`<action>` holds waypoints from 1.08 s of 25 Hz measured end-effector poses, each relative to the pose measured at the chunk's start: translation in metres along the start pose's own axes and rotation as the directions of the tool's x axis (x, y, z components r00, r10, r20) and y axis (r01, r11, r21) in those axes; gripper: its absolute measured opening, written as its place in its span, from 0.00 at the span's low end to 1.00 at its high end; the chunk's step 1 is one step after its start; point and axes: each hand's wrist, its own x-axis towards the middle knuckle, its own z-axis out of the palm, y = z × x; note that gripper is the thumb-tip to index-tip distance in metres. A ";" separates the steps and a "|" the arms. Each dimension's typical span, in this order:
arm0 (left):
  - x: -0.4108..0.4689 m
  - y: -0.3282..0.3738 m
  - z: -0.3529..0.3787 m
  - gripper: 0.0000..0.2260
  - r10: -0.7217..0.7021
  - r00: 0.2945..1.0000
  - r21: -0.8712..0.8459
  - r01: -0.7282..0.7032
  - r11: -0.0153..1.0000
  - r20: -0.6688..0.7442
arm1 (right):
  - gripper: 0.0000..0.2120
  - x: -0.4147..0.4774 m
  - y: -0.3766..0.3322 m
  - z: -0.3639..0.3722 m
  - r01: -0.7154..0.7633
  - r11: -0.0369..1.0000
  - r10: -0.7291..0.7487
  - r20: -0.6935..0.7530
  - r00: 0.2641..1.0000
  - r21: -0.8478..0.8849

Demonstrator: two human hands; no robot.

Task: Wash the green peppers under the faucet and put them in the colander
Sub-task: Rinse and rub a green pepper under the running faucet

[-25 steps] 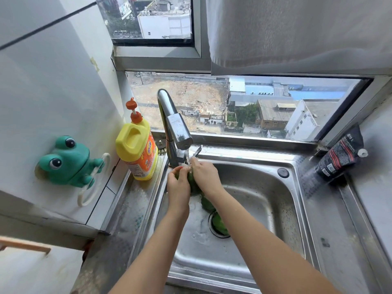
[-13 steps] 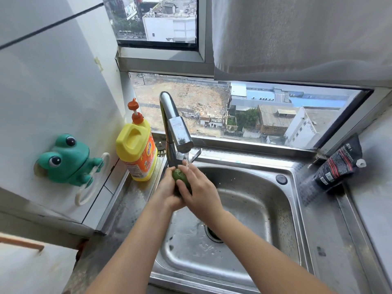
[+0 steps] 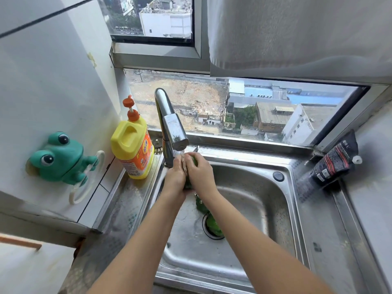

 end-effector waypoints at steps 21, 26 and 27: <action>0.005 0.006 -0.031 0.29 0.089 0.846 -0.004 -0.103 0.995 0.526 | 0.14 0.000 0.002 -0.023 -0.375 0.602 0.408 0.133 0.903 0.705; 0.013 -0.010 -0.019 0.16 0.182 0.953 0.028 -0.195 0.980 0.241 | 0.15 0.003 0.011 -0.010 -0.279 0.777 0.290 0.072 0.954 0.565; 0.016 -0.009 -0.017 0.15 0.157 0.971 0.077 -0.173 0.982 0.182 | 0.15 0.003 0.013 -0.007 -0.218 0.832 0.232 0.036 0.972 0.511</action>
